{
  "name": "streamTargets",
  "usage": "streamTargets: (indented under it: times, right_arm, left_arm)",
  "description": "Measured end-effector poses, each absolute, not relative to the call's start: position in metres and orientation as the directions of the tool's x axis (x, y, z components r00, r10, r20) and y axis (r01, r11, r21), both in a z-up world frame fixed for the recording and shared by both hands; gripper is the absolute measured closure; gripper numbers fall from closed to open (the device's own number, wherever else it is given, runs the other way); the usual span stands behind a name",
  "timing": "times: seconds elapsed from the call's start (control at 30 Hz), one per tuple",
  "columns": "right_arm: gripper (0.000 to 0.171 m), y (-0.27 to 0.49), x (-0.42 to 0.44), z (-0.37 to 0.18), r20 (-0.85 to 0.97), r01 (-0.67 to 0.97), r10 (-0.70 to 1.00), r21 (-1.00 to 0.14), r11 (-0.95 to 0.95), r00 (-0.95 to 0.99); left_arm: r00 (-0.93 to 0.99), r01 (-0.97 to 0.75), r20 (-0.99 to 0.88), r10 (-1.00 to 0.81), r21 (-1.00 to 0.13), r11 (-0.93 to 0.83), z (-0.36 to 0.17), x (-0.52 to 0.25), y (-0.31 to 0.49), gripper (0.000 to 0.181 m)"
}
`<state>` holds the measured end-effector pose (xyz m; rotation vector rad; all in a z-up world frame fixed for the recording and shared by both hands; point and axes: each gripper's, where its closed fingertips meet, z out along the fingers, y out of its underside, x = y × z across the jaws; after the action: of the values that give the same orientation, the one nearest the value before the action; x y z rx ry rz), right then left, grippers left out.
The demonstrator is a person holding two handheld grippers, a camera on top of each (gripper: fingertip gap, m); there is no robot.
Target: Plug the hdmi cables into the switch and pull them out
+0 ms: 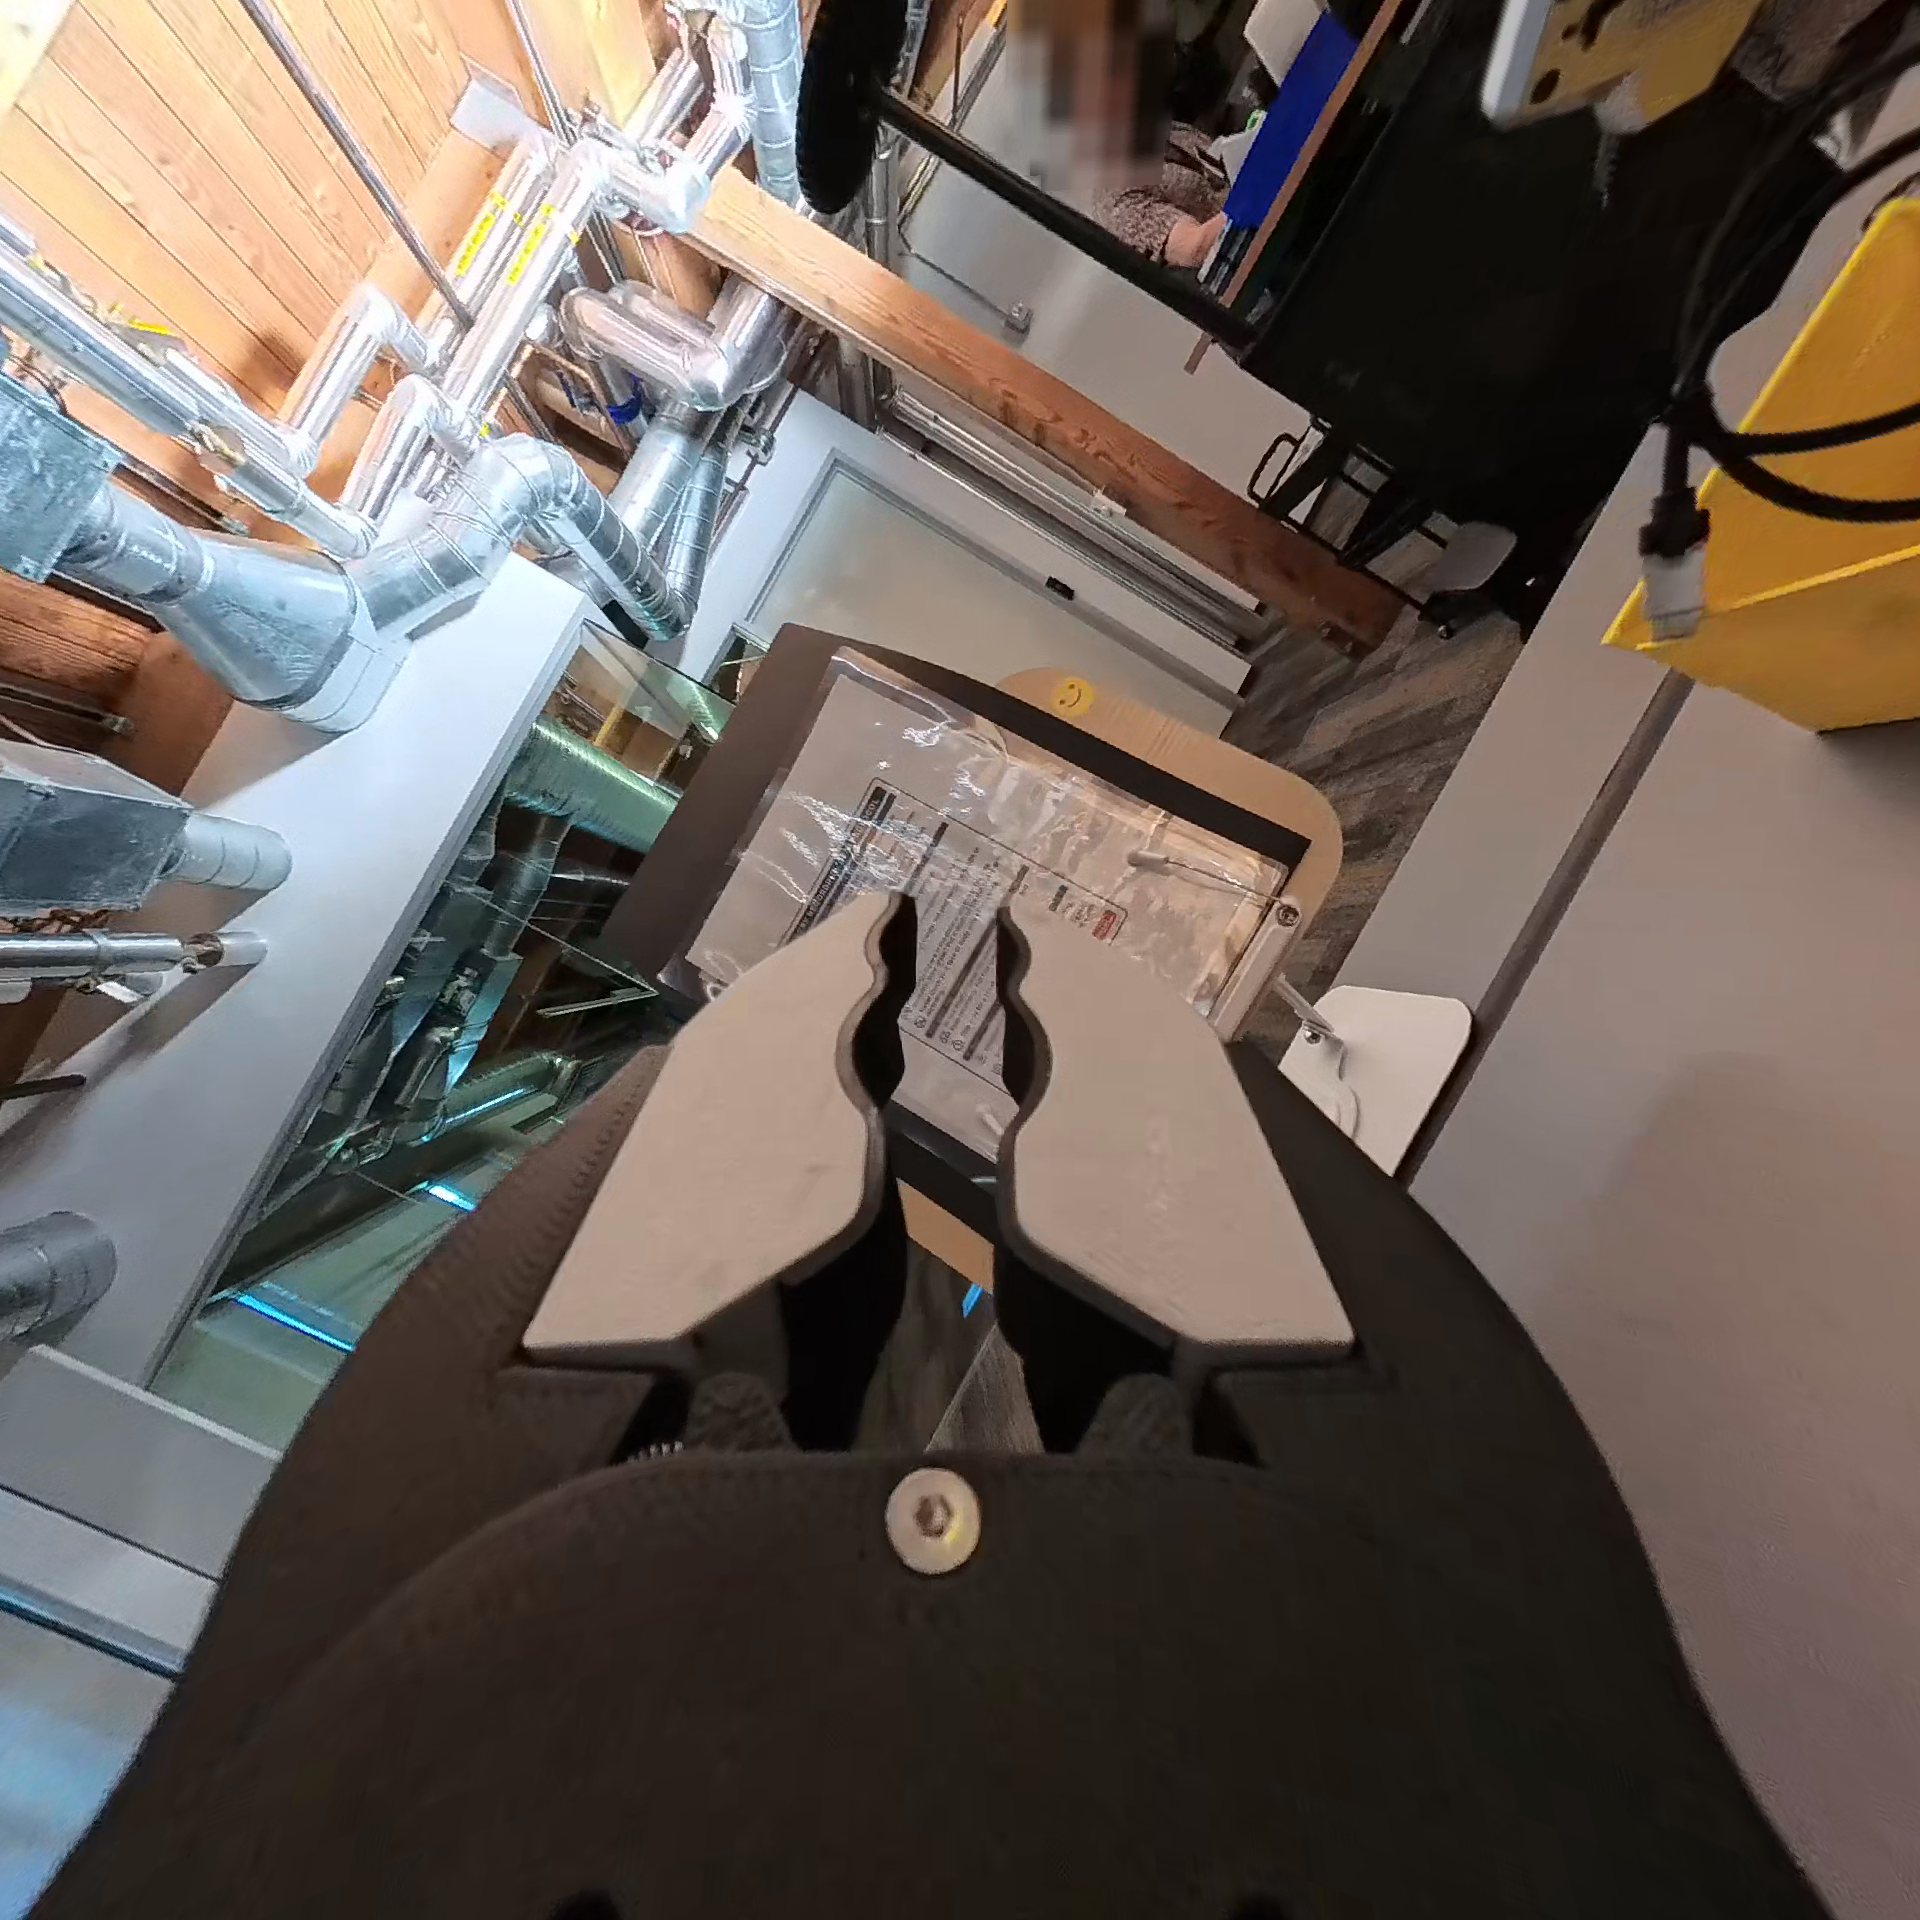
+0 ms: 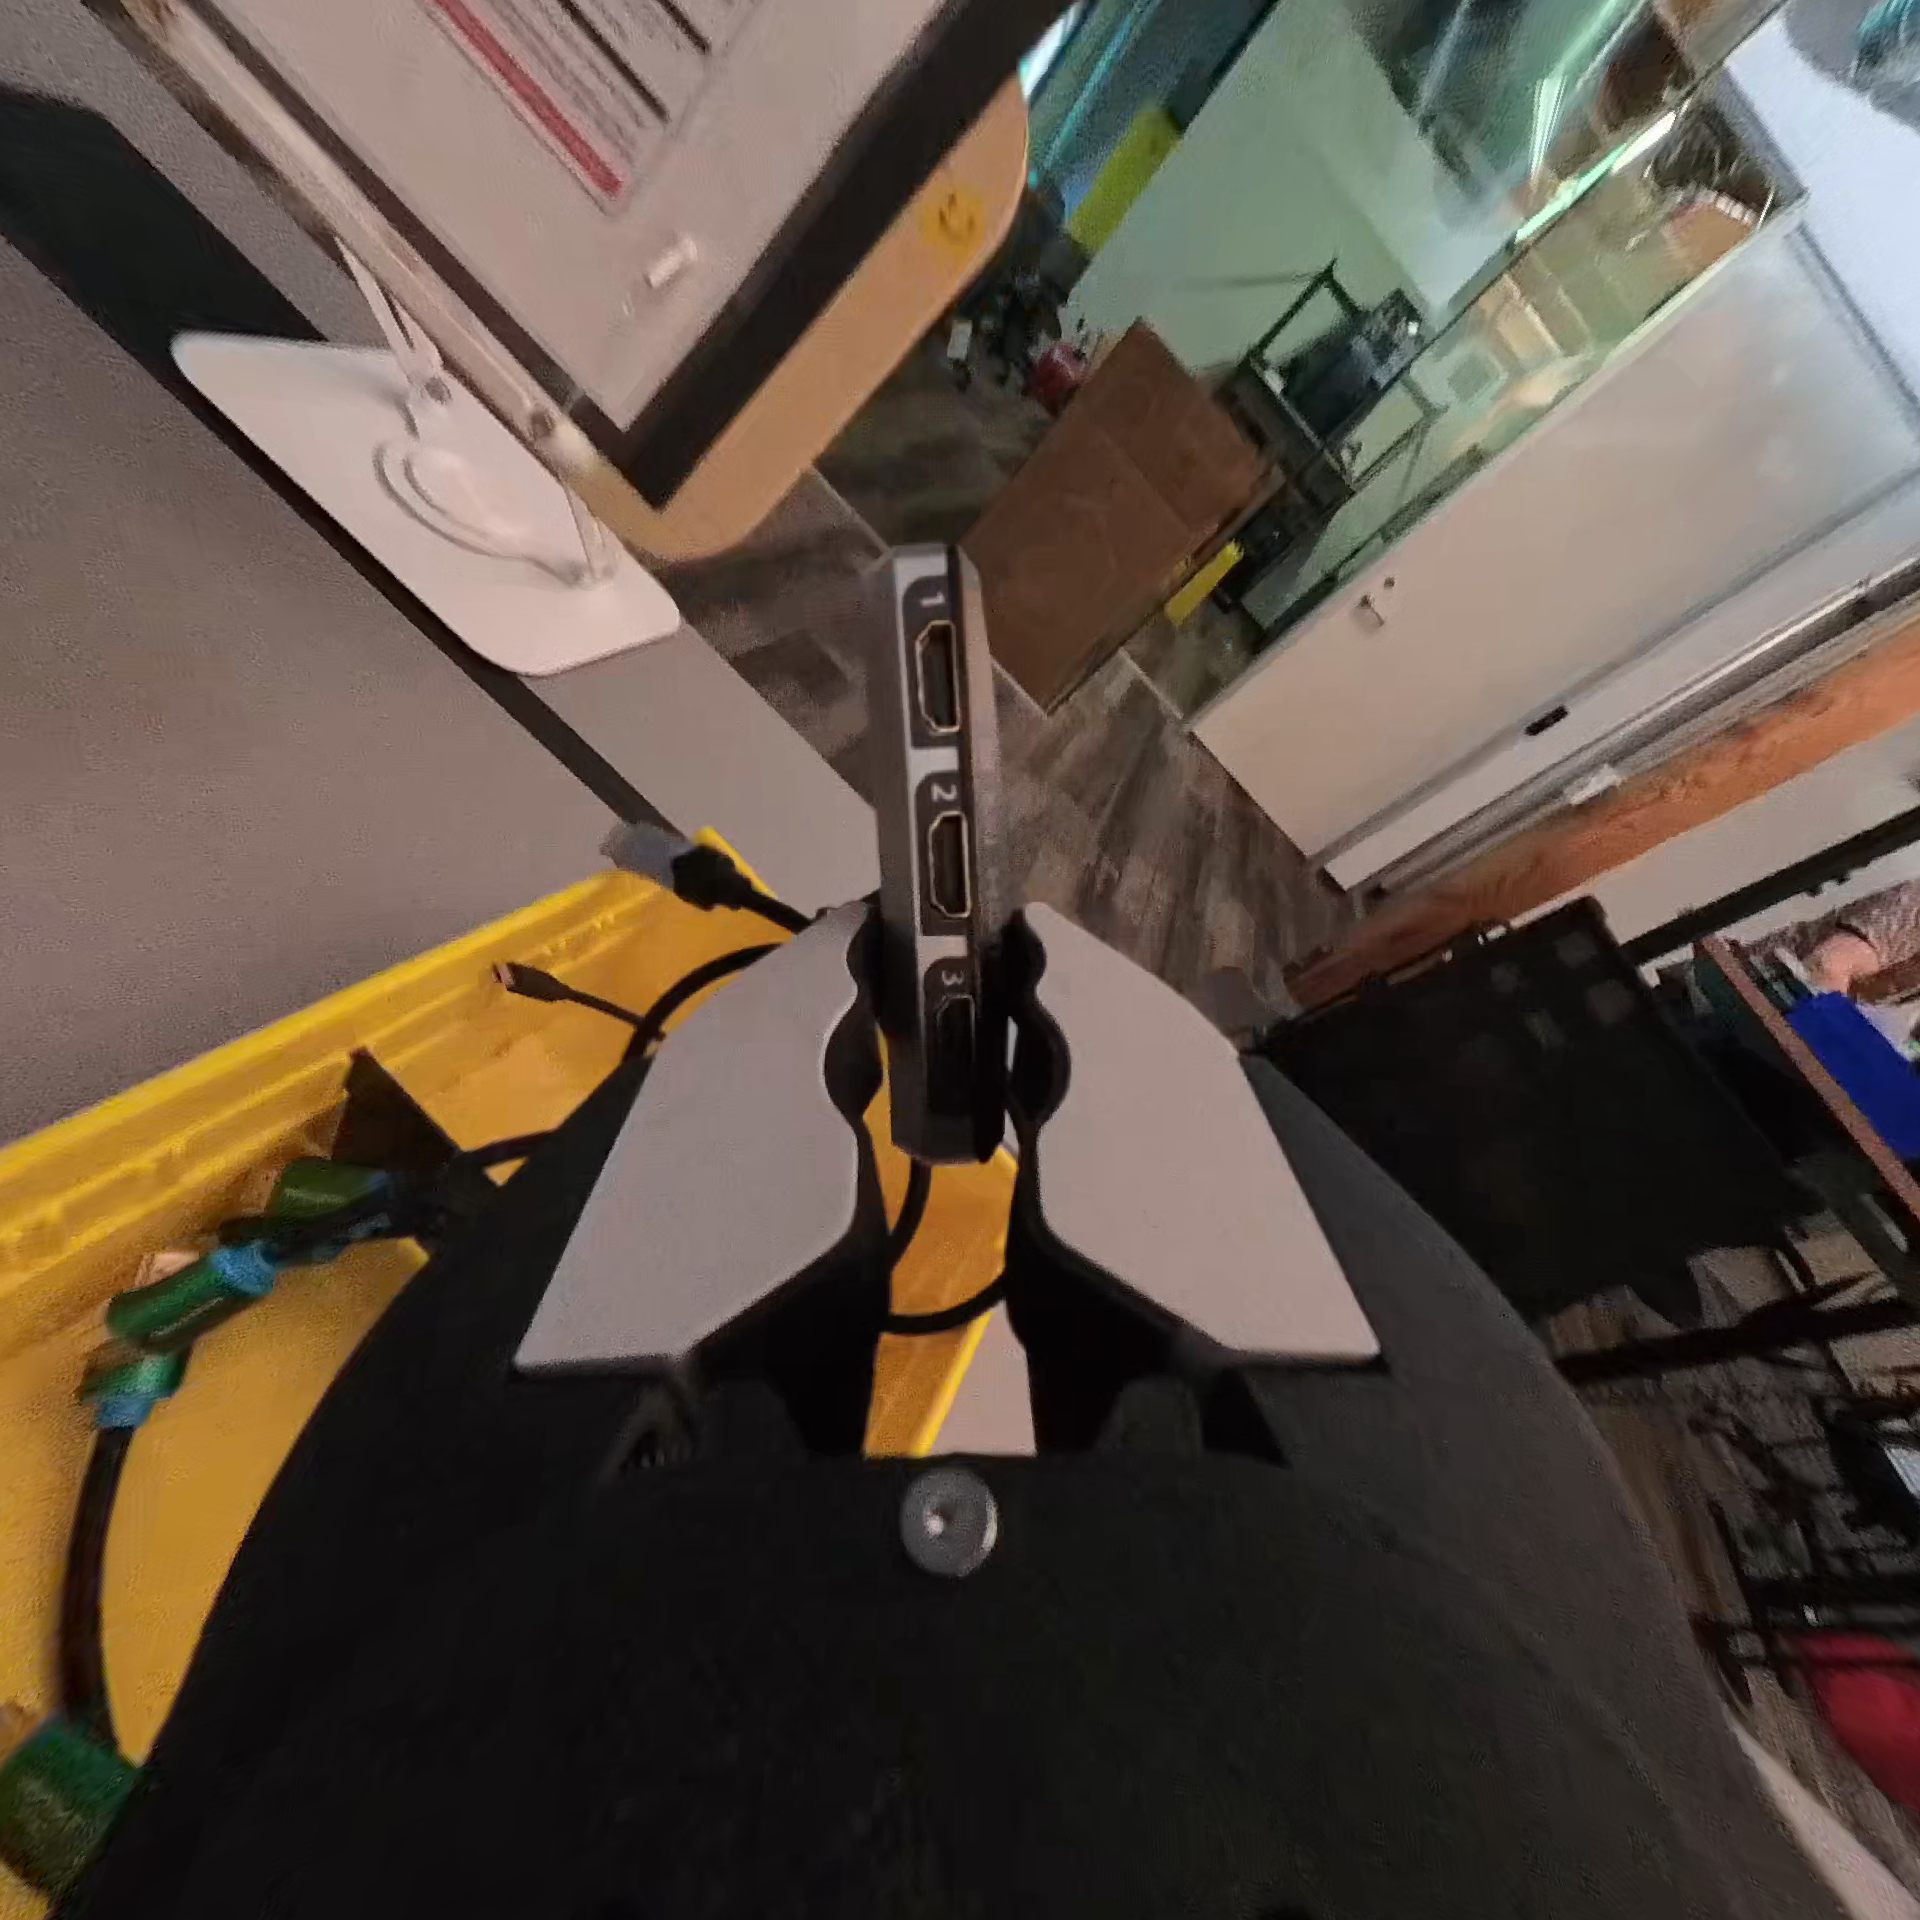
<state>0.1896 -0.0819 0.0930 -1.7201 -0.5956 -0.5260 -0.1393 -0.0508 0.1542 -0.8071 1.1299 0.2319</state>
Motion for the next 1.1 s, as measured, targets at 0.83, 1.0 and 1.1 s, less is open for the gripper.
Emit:
streamTargets:
  times: [0.83, 1.0, 1.1]
  right_arm:
    - [0.132, -0.061, 0.269, -0.033, 0.382, 0.326, 0.069, -0.664, -0.673, 0.922]
    - [0.128, -0.098, 0.286, 0.012, 0.312, 0.254, -0.009, -0.79, -0.558, 0.95]
    - [0.123, -0.135, 0.304, 0.006, 0.228, 0.146, -0.058, -0.777, -0.612, 0.972]
  left_arm:
    - [0.413, -0.645, -0.869, -0.273, -0.491, 0.585, 0.139, -0.153, -0.026, 0.17]
    - [0.44, -0.7, -0.855, -0.274, -0.518, 0.492, 0.144, -0.187, -0.012, 0.173]
    - [0.555, -0.737, -0.789, -0.265, -0.614, 0.284, 0.15, -0.253, 0.016, 0.171]
